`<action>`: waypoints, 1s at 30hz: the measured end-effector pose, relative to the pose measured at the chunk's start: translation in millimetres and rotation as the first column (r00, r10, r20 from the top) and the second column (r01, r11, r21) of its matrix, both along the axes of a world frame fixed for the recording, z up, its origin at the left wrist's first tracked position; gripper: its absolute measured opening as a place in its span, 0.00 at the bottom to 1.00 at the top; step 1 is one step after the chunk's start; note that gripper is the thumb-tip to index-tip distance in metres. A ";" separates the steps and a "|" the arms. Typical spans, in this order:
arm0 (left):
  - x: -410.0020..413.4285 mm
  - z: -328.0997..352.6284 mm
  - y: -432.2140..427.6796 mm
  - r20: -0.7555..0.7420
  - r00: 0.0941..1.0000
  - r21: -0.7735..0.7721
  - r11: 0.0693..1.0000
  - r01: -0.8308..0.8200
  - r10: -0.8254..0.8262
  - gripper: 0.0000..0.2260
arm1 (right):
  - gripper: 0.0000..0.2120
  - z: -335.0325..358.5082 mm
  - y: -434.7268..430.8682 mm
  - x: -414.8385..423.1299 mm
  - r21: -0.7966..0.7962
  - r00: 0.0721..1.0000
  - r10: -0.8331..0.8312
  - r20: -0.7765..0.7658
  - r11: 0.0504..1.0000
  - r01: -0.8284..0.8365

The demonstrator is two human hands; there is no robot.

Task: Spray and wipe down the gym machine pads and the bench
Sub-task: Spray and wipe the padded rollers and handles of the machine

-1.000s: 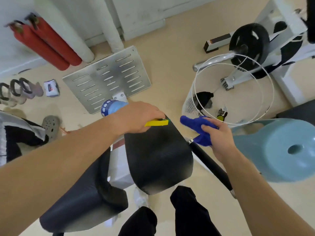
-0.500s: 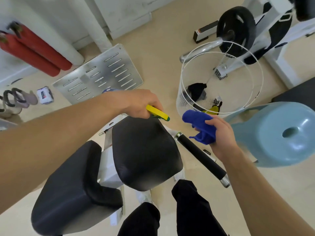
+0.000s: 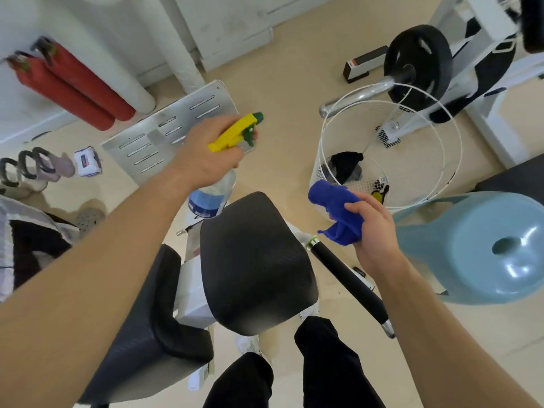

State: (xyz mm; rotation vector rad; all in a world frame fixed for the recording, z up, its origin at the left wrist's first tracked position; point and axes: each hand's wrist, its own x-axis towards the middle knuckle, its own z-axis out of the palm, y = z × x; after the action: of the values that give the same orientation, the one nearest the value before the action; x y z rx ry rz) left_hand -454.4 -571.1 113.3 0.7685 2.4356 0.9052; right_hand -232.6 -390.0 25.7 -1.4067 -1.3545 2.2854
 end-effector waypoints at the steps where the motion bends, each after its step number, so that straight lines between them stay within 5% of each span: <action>1: 6.6 7.7 -4.1 0.008 0.994 0.088 0.990 -0.110 0.110 0.16 | 0.12 3.2 -2.7 -3.9 0.012 1.000 0.000 -0.003 1.000 0.000; 5: 38.0 40.1 -16.4 0.046 0.941 0.332 0.883 -0.331 0.335 0.15 | 0.14 24.6 -13.1 -30.0 0.088 0.999 0.038 -0.010 0.995 -0.037; 9: 68.1 54.7 -19.6 0.162 0.868 0.400 0.773 -0.493 0.470 0.17 | 0.14 46.0 -22.4 -52.1 0.108 0.996 0.084 -0.015 0.991 -0.082; 25: 234.6 68.1 -17.7 0.301 0.640 0.402 0.515 -0.757 0.707 0.15 | 0.10 89.0 -16.8 14.4 0.186 0.986 0.168 0.001 0.969 -0.165; 30: 276.5 43.1 28.8 0.386 0.500 0.336 0.387 -0.859 0.775 0.16 | 0.12 90.2 14.4 29.1 0.239 0.966 0.257 -0.012 0.939 -0.247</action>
State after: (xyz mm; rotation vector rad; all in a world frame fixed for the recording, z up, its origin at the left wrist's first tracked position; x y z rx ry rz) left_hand -177.9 -542.3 156.4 -0.5471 2.3700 1.9249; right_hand -203.5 -375.6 115.8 -1.1608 -1.8160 2.1892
